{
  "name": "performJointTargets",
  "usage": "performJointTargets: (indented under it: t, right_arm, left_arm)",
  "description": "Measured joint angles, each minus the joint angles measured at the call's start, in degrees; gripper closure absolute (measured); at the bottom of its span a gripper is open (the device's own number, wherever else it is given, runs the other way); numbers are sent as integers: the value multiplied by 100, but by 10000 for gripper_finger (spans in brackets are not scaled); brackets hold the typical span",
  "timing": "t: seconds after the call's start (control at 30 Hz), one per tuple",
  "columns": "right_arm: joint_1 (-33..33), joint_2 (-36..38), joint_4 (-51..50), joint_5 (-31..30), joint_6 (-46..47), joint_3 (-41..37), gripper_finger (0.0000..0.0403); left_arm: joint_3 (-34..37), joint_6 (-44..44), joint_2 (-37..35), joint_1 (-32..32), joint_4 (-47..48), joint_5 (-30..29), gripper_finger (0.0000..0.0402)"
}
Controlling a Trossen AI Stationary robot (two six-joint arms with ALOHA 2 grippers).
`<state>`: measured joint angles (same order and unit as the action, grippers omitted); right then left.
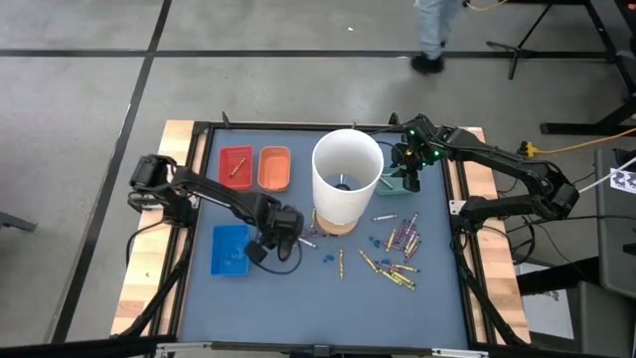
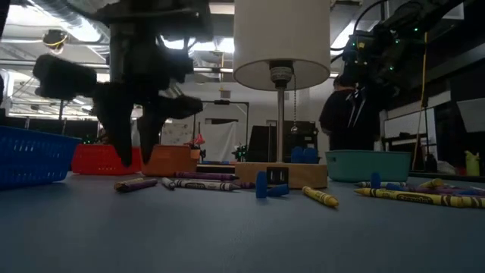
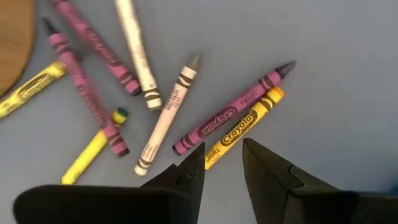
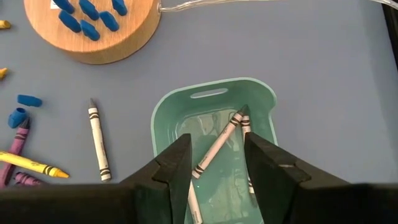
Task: Sort crayons
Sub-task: Put the yellow crayon into the blue bin
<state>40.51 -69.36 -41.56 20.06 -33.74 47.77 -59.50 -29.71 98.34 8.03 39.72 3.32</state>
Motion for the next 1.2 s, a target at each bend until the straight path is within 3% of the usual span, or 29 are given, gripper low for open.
performJointTargets:
  t: [0.2, 0.7, 1.2]
  right_arm:
    - [0, 0, -2, 4, 0, 0, 256]
    - [0, 0, -9, 8, 2, 2, 255]
    - [0, 0, -13, 10, 1, 2, 255]
  left_arm:
    - [1, -243, 153, -18, 9, -340, 310]
    - [478, -589, 162, -20, -334, -236, 310]
    - [528, -527, 173, -20, -392, -187, 310]
